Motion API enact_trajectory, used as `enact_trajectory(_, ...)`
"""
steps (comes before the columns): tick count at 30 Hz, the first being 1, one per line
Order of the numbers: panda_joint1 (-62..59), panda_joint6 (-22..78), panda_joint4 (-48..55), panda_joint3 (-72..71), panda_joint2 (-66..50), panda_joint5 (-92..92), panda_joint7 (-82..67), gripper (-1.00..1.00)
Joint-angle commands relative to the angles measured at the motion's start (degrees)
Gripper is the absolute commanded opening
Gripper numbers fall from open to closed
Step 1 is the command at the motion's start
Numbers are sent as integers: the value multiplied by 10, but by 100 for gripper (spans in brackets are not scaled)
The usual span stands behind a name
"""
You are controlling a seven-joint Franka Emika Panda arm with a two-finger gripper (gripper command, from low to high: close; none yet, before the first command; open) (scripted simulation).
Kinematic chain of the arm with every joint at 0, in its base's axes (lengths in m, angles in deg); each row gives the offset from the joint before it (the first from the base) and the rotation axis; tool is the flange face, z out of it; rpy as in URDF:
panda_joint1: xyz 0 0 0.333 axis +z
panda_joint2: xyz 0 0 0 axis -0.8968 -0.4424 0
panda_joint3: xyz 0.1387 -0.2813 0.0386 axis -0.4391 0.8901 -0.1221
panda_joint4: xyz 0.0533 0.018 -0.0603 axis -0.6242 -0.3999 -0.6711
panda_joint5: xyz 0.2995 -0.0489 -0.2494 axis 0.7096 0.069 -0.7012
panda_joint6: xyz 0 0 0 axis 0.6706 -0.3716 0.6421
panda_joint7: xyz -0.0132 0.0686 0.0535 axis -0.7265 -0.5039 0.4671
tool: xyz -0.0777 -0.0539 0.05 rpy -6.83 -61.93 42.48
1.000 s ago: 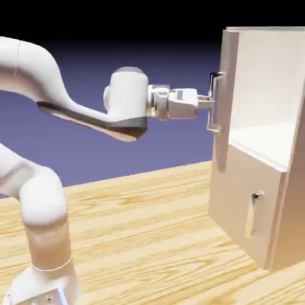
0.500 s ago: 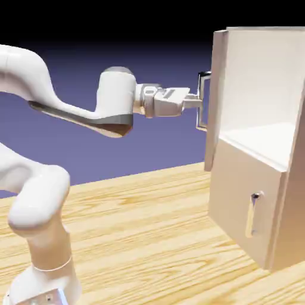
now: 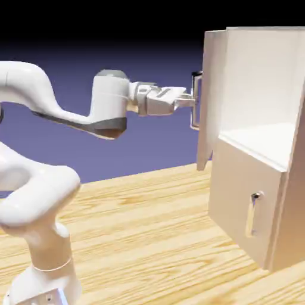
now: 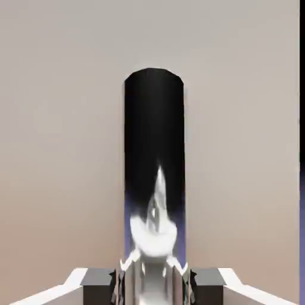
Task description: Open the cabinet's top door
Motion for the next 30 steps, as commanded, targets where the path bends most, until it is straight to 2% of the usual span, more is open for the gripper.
enact_trajectory(1,15,25,-3,-5,4,23,-16,-100)
enact_trajectory(8,83,200,7,-69,20,157,-86,-100)
enact_trajectory(15,92,374,67,-162,16,262,-117,-100)
enact_trajectory(22,38,549,175,-267,2,348,-135,-100)
enact_trajectory(30,-84,733,339,-379,1,419,-160,-100)
